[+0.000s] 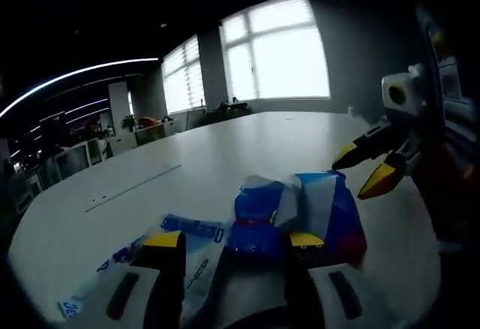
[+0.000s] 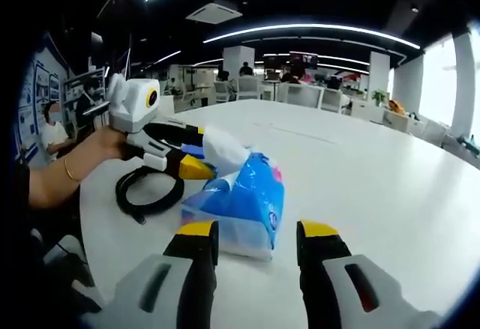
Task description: Arrange the tabletop items into an orderly group along one side of the table until the central work area is clear of visible clutter.
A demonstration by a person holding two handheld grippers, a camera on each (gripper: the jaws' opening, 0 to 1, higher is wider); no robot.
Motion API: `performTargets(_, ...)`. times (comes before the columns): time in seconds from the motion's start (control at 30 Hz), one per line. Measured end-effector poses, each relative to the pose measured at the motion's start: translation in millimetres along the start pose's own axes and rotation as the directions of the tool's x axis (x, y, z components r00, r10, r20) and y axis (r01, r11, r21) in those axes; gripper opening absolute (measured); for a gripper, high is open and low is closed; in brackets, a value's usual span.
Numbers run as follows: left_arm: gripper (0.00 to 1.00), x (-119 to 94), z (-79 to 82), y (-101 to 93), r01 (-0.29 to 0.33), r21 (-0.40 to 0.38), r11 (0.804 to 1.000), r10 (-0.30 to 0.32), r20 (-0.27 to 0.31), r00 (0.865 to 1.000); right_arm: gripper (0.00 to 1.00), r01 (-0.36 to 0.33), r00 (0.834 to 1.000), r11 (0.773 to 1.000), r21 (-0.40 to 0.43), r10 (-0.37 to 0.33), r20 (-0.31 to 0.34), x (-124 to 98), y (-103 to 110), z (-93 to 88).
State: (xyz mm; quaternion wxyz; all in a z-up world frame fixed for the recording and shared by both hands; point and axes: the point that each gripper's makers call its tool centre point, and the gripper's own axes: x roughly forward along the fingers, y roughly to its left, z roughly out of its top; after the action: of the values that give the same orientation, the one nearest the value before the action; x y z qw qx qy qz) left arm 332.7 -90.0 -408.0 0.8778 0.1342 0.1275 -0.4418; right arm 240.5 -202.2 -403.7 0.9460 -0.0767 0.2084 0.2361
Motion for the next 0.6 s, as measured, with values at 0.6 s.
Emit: performTargets(0.6, 0.34, 8.1, 4.5, -2.1, 0.028, 0.02, 0.999, -0.027, -0.032, 0.999, 0.36, -0.009, 1.0, 1.0, -0.003, 0.009, 0.002, 0.0, -1.0, 0.2)
